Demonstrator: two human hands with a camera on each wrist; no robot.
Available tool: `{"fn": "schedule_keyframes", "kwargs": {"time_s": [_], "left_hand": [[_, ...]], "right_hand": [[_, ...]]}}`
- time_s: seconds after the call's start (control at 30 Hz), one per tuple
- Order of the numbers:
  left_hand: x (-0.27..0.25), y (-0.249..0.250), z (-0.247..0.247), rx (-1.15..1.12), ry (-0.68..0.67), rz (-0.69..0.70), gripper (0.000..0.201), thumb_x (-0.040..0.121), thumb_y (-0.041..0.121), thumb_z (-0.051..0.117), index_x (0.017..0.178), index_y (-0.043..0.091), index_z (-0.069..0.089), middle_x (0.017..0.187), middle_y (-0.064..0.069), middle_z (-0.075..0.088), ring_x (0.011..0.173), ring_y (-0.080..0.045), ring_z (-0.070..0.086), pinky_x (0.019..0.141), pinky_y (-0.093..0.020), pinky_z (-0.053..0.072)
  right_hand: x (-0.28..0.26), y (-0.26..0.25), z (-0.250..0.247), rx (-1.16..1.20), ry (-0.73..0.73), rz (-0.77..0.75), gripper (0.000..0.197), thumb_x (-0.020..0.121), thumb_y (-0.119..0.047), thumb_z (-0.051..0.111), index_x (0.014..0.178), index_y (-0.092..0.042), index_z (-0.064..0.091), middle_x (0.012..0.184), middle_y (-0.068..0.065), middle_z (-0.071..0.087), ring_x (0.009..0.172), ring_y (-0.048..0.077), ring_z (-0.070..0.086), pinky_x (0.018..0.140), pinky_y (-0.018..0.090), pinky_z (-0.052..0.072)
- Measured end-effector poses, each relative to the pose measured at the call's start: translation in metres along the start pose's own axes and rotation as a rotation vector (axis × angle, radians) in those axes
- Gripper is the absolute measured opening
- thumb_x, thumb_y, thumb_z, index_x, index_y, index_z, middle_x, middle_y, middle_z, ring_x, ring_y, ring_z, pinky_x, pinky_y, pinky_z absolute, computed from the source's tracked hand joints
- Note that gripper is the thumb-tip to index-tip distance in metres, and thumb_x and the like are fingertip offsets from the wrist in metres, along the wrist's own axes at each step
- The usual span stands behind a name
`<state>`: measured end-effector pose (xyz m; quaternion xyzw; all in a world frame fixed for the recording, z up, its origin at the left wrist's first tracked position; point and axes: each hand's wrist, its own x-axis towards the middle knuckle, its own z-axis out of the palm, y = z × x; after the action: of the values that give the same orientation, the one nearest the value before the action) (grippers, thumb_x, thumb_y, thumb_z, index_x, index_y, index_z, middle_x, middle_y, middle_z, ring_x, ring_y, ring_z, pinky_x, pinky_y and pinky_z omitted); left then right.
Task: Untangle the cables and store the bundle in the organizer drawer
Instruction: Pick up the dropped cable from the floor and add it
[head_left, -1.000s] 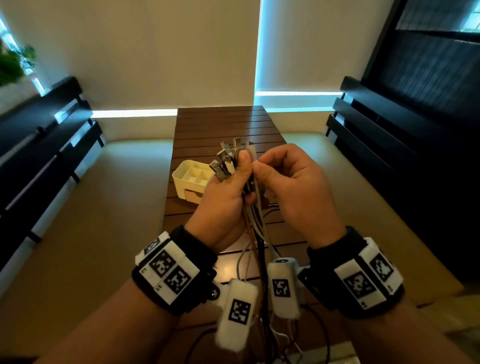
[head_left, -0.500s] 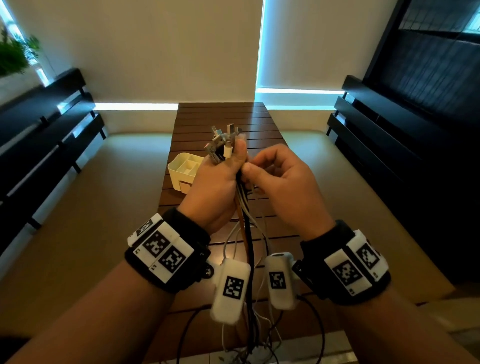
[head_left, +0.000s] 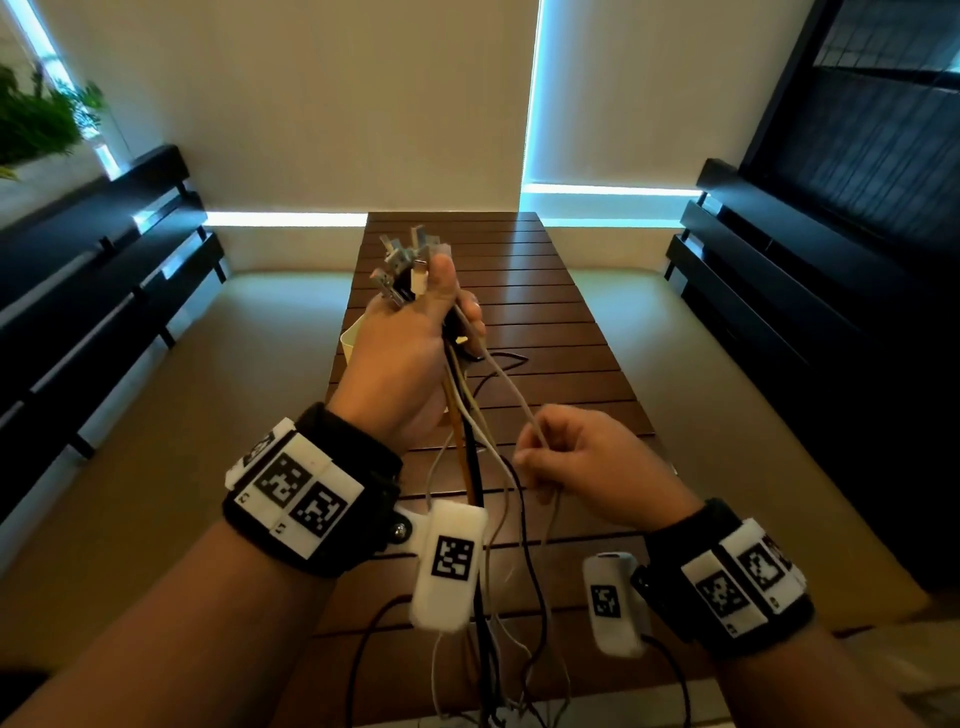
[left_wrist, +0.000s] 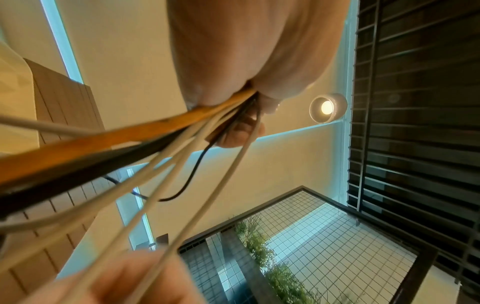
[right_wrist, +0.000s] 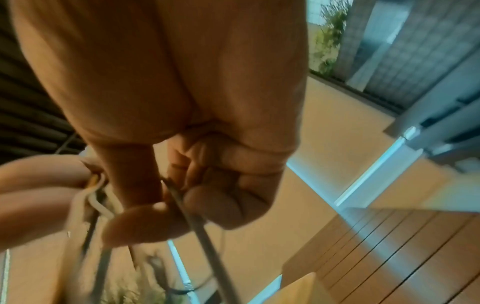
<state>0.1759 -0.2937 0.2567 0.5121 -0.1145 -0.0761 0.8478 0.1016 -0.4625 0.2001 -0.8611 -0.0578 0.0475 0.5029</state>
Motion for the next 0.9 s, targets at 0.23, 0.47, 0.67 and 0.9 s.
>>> {"fn": "schedule_keyframes", "kwargs": {"time_s": [0.23, 0.47, 0.67, 0.9], "left_hand": [[0.004, -0.004, 0.008, -0.048, -0.028, -0.034, 0.022, 0.1, 0.036, 0.05, 0.091, 0.017, 0.055, 0.065, 0.001, 0.05, 0.061, -0.012, 0.056, 0.06, -0.028, 0.053], [0.007, -0.003, 0.014, -0.092, -0.07, -0.045, 0.024, 0.101, 0.035, 0.05, 0.091, 0.014, 0.053, 0.065, 0.002, 0.049, 0.058, -0.011, 0.054, 0.057, -0.027, 0.051], [0.017, 0.005, 0.003, -0.119, 0.011, -0.022, 0.025, 0.102, 0.037, 0.049, 0.087, 0.016, 0.048, 0.062, 0.004, 0.044, 0.049, -0.006, 0.043, 0.049, -0.021, 0.042], [0.017, 0.001, 0.006, -0.086, -0.032, -0.026, 0.033, 0.105, 0.035, 0.043, 0.078, 0.017, 0.048, 0.057, 0.006, 0.039, 0.041, -0.004, 0.035, 0.042, -0.018, 0.033]], "right_hand": [[0.007, -0.009, -0.032, 0.063, 0.304, -0.154, 0.033, 0.078, -0.062, 0.06, 0.093, -0.033, 0.066, 0.092, -0.004, 0.067, 0.091, 0.019, 0.065, 0.08, 0.042, 0.054], [0.03, -0.014, -0.016, -0.23, 0.247, -0.274, 0.009, 0.097, -0.034, 0.058, 0.103, -0.032, 0.064, 0.102, -0.015, 0.057, 0.102, 0.001, 0.053, 0.089, 0.025, 0.046], [0.021, -0.013, -0.017, -0.177, 0.029, -0.044, 0.037, 0.101, -0.048, 0.04, 0.08, -0.026, 0.062, 0.053, -0.013, 0.052, 0.049, 0.001, 0.048, 0.056, 0.026, 0.043], [0.023, -0.028, -0.027, -0.378, 0.073, 0.074, 0.048, 0.086, -0.07, 0.045, 0.098, -0.027, 0.062, 0.085, -0.007, 0.065, 0.066, -0.002, 0.061, 0.06, 0.021, 0.05]]}}
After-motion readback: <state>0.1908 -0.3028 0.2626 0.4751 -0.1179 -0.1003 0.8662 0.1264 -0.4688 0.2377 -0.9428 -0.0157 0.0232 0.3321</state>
